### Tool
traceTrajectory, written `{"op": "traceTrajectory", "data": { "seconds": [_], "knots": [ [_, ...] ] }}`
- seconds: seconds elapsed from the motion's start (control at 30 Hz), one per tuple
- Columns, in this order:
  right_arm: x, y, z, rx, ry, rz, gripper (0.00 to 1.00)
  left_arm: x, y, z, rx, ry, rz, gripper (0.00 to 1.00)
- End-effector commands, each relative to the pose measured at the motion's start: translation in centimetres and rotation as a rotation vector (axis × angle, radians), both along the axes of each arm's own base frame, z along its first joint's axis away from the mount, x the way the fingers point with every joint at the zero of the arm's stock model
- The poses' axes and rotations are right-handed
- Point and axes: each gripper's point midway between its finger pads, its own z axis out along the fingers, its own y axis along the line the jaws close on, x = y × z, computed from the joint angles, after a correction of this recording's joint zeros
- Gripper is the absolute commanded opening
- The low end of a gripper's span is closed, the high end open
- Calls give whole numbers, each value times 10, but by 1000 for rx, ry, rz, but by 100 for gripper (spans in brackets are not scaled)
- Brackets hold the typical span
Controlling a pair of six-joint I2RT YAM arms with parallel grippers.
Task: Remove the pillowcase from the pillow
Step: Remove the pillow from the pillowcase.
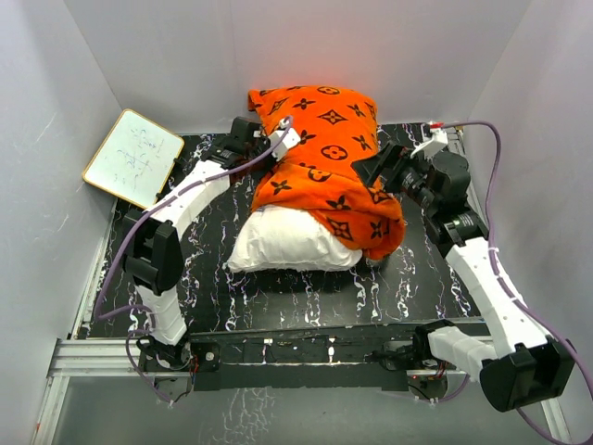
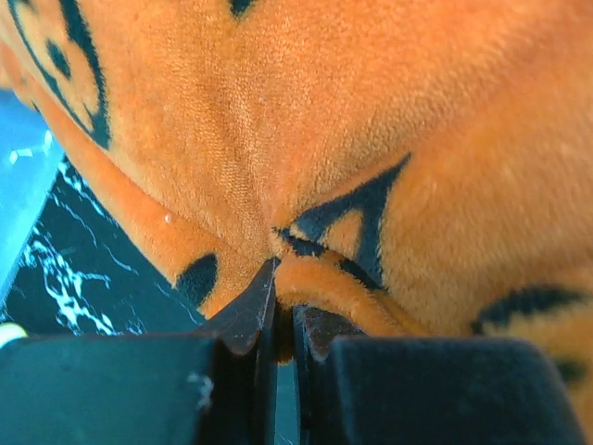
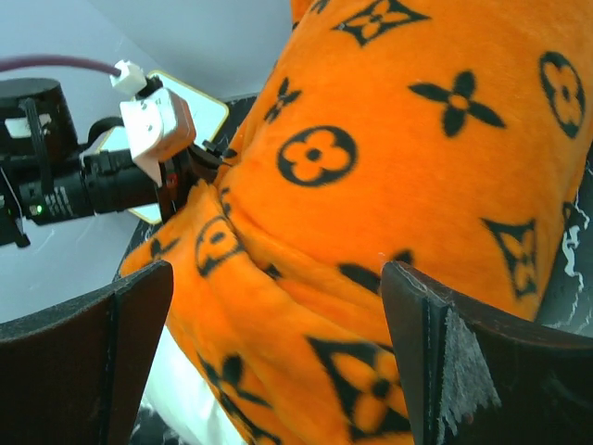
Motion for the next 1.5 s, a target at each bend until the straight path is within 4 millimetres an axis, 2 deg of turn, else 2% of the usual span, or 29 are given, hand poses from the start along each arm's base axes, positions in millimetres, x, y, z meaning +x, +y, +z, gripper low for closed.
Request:
{"op": "traceTrajectory", "data": {
  "seconds": [0.0,0.1,0.2,0.23,0.27,0.3,0.4,0.5,0.6,0.7,0.73,0.8,0.87,0.97,1.0,1.07,1.17,1.2,1.4,1.47],
  "knots": [
    [-24,-2,-9,-31,-15,37,98,-4,43,4,30,-5,159,0],
    [-40,2,-41,-34,36,81,98,-4,66,15,24,-41,201,2],
    [-56,19,-58,-13,41,205,98,-12,84,34,5,-65,208,39],
    [-62,27,-60,-4,34,256,98,-16,93,48,-14,-88,215,47],
    [-67,35,-61,-2,23,302,98,-20,96,52,-22,-90,209,54],
    [-72,44,-61,-15,7,343,98,-25,103,64,-36,-109,209,60],
    [-86,77,-66,-83,-20,455,98,-51,113,108,-83,-187,168,70],
    [-93,112,-77,-131,-10,551,98,-90,106,148,-131,-258,48,75],
    [-91,142,-89,-157,3,616,98,-145,90,163,-161,-260,-162,76],
    [-75,164,-86,-179,-7,615,98,-203,80,132,-134,-187,-382,76],
    [-66,170,-84,-184,-6,603,94,-215,80,119,-112,-165,-416,76],
    [-49,178,-79,-186,1,568,78,-226,82,88,-40,-141,-455,77],
    [-38,185,-71,-185,2,561,68,-227,85,66,20,-156,-463,77],
    [-32,191,-57,-175,-19,563,59,-229,88,41,91,-182,-508,79],
    [-31,191,-53,-173,-28,557,55,-230,90,34,112,-189,-521,87],
    [-30,190,-49,-171,-39,551,51,-228,94,22,149,-228,-537,93],
    [-29,189,-48,-175,-40,543,50,-230,97,2,189,-294,-562,95],
    [-29,188,-49,-176,-39,539,50,-231,97,3,194,-329,-572,95],
    [-24,193,-44,-162,-40,540,49,-240,90,-25,207,-473,-664,97],
    [-23,196,-41,-156,-44,544,48,-243,90,-41,235,-485,-703,97]
  ]
}}
